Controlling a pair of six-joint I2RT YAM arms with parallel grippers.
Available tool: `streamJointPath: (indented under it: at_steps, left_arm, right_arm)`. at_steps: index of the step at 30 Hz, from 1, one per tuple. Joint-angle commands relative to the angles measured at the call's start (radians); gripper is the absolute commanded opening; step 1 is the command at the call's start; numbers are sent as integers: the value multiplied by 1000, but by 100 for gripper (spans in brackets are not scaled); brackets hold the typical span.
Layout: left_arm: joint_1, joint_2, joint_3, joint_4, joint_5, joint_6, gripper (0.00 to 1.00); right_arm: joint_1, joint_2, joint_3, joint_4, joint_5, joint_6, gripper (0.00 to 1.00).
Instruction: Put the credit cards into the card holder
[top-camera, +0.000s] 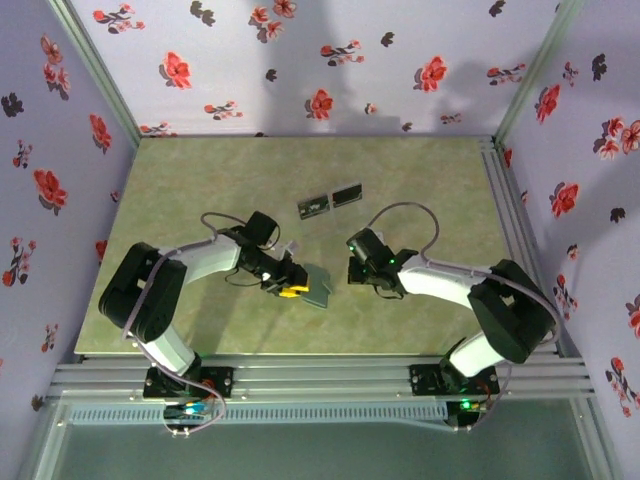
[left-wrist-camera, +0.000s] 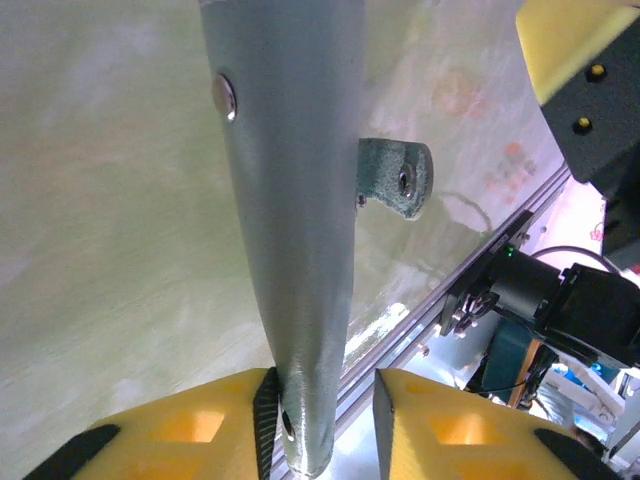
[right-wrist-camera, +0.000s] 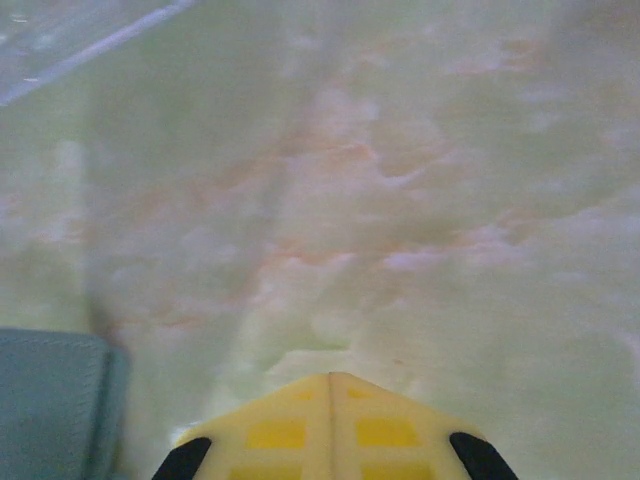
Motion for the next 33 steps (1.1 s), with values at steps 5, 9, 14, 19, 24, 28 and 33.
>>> streamJointPath:
  at_steps: [5, 9, 14, 19, 24, 28, 33]
  left_arm:
    - [-7, -4, -9, 3, -24, -10, 37]
    - [-7, 13, -5, 7, -21, -6, 27]
    - [-8, 14, -1, 11, -10, -5, 15]
    - [-8, 8, -5, 5, -17, -5, 12]
    - [-7, 9, -16, 6, -41, -10, 20]
    - [-7, -7, -2, 0, -63, -11, 36]
    - [-7, -21, 25, -17, -73, -15, 53]
  right_arm:
    - [23, -41, -25, 125, -314, -52, 54]
    - [82, 24, 4, 162, -325, -43, 60]
    - [102, 90, 56, 81, -171, -22, 56]
    - [106, 96, 87, -72, -2, -6, 34]
    - [107, 64, 84, -125, 67, -15, 20]
    - [107, 10, 52, -66, 22, -1, 0]
    - [107, -89, 29, -23, 2, -10, 0]
